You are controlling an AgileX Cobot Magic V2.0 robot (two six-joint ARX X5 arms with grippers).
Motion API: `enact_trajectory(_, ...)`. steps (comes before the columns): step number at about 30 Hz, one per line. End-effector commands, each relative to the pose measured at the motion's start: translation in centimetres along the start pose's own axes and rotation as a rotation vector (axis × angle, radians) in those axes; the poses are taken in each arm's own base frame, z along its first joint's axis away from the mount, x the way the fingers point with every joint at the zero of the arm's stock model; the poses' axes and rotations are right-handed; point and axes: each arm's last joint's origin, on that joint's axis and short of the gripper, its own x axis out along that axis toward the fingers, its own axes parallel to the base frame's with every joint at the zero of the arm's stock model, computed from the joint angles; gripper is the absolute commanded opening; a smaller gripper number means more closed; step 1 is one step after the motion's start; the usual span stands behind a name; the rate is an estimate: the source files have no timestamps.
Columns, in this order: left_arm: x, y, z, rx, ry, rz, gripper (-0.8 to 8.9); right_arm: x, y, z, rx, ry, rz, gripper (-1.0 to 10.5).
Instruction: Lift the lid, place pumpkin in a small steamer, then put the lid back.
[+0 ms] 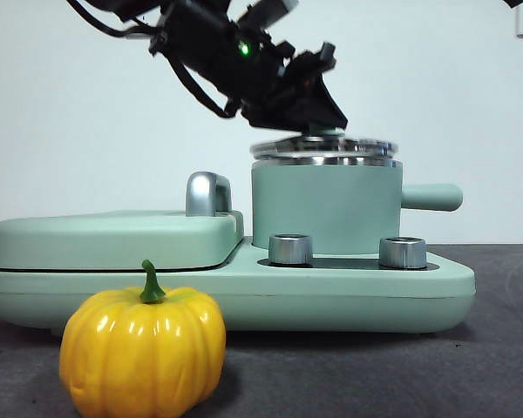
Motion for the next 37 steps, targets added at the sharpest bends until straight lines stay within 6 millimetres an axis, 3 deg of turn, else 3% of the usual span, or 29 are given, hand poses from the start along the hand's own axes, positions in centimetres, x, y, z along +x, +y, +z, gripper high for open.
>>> enact_trajectory(1,-1.0,-0.3,2.2,0.038,-0.086,0.005,0.07,-0.1,-0.1,0.5,0.008,-0.017,-0.003,3.1)
enact_trajectory(7,-2.9,-0.7,3.9,0.032,-0.107,0.007,0.07,-0.1,-0.1,0.5,0.008,-0.017,-0.003,3.1)
enact_trajectory(14,-7.3,-1.5,5.8,-0.008,-0.04,0.005,0.08,-0.1,-0.1,0.5,0.008,-0.017,-0.002,3.1)
enact_trajectory(24,-13.6,-2.3,5.8,-0.023,0.201,0.1,0.11,-0.1,0.0,0.4,0.011,-0.006,0.006,3.1)
enact_trajectory(37,-20.9,-2.0,6.5,-0.028,0.178,0.232,0.1,2.7,1.4,0.8,-0.021,0.047,0.251,3.5)
